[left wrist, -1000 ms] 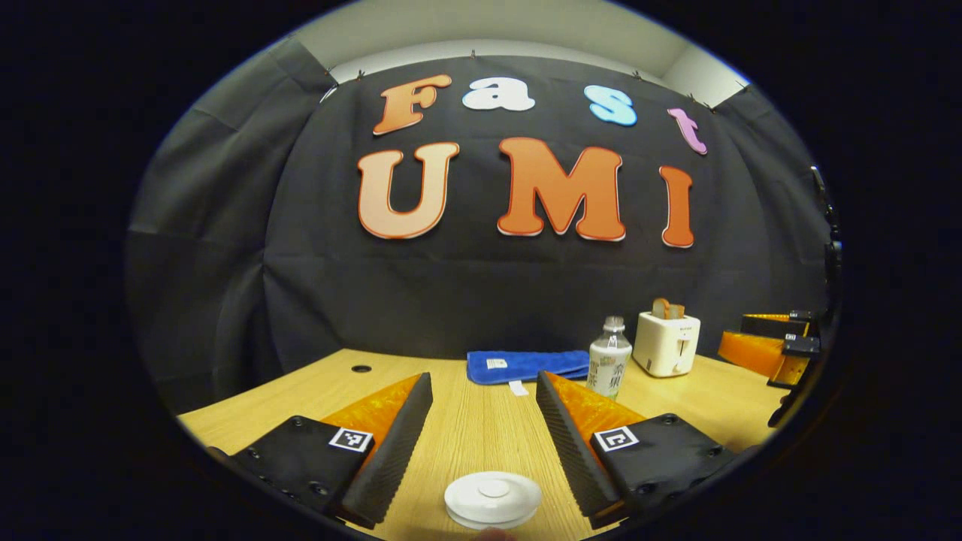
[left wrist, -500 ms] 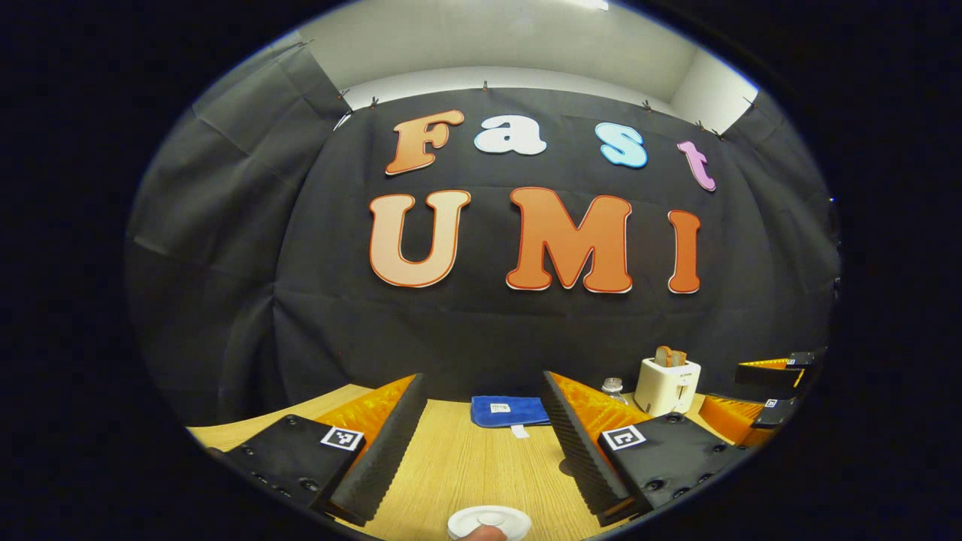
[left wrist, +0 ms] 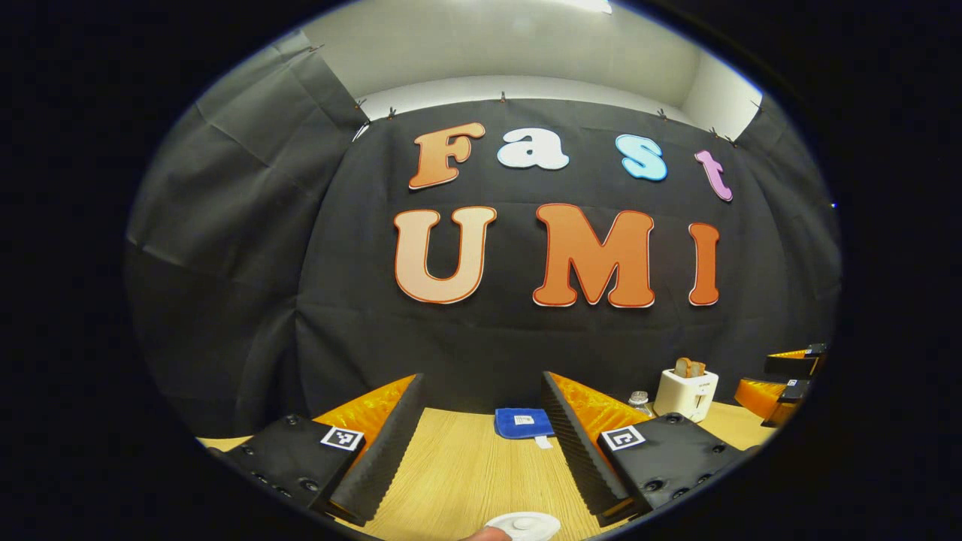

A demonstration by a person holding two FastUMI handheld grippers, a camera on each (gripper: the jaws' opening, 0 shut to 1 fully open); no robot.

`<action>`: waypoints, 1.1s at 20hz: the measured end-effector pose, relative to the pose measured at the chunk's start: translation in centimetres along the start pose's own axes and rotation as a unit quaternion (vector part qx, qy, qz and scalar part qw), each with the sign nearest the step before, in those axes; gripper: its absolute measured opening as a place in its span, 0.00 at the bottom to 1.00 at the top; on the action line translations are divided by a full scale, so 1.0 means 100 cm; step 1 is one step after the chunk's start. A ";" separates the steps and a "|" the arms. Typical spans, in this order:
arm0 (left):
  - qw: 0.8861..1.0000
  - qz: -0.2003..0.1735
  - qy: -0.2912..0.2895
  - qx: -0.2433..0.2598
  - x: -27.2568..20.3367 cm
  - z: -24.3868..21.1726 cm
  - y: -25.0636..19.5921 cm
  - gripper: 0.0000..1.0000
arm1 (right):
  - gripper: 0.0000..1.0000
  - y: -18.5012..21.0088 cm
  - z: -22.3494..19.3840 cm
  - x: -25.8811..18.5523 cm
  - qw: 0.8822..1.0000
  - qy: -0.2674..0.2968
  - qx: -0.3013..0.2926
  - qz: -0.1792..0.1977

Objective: Open the teacup lid with one hand, grasp the water bottle and pour water into the teacup with the other hand; after pouring, place the water bottle on the coaster and then close the teacup lid.

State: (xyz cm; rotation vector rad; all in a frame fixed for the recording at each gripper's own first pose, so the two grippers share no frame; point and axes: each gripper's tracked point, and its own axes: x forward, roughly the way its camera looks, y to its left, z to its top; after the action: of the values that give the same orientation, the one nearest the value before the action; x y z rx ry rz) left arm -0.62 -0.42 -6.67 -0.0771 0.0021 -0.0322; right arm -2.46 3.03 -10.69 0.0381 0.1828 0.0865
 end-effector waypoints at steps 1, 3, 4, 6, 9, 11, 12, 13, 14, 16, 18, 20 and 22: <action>1.000 0.000 0.000 0.000 -0.001 0.000 0.000 0.99 | 0.98 0.000 0.001 0.000 1.000 -0.002 0.000 0.000; 1.000 0.001 -0.001 -0.001 0.000 0.001 -0.001 0.99 | 0.98 -0.003 0.002 0.000 1.000 -0.003 -0.002 -0.001; 1.000 0.002 -0.001 -0.001 0.001 0.000 -0.001 0.99 | 0.98 -0.004 0.002 -0.001 1.000 -0.004 -0.002 -0.002; 1.000 0.000 0.006 0.000 0.000 -0.004 -0.003 0.98 | 0.98 -0.005 0.003 0.000 1.000 -0.003 0.003 -0.002; 1.000 -0.003 0.013 0.000 0.001 -0.006 -0.005 0.99 | 0.98 -0.008 0.002 0.002 1.000 -0.001 0.006 -0.005; 1.000 -0.013 0.020 0.003 0.001 -0.009 -0.010 0.99 | 0.97 -0.008 -0.002 0.002 1.000 0.008 0.001 -0.004; 1.000 -0.018 0.022 0.004 0.002 -0.010 -0.013 0.99 | 0.97 -0.010 -0.001 0.003 1.000 0.007 0.001 -0.006; 1.000 -0.020 0.023 0.005 0.003 -0.009 -0.016 0.98 | 0.98 -0.010 0.002 0.003 1.000 0.005 0.003 -0.005; 0.999 -0.024 0.024 0.005 0.003 -0.009 -0.017 0.98 | 0.97 -0.005 -0.010 0.007 1.000 0.002 0.006 -0.005; 0.999 -0.025 0.025 0.007 0.004 -0.010 -0.019 0.98 | 0.97 -0.006 -0.006 0.007 1.000 -0.003 0.006 -0.006; 0.999 -0.025 0.027 0.007 0.004 -0.011 -0.020 0.98 | 0.97 -0.008 -0.006 0.009 1.000 -0.006 0.004 -0.009; 0.999 -0.027 0.028 0.010 0.004 -0.011 -0.020 0.98 | 0.97 -0.007 -0.004 0.008 1.000 -0.007 0.005 -0.007; 0.999 -0.026 0.032 0.023 0.004 -0.014 -0.020 0.99 | 0.97 -0.005 -0.003 0.008 1.000 -0.009 0.003 -0.007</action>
State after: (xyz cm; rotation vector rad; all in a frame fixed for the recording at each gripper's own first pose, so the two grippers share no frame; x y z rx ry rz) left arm -0.28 -2.56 -7.95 -0.0291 0.0629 -0.0864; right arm -1.67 2.61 -11.20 0.0427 0.1651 0.0726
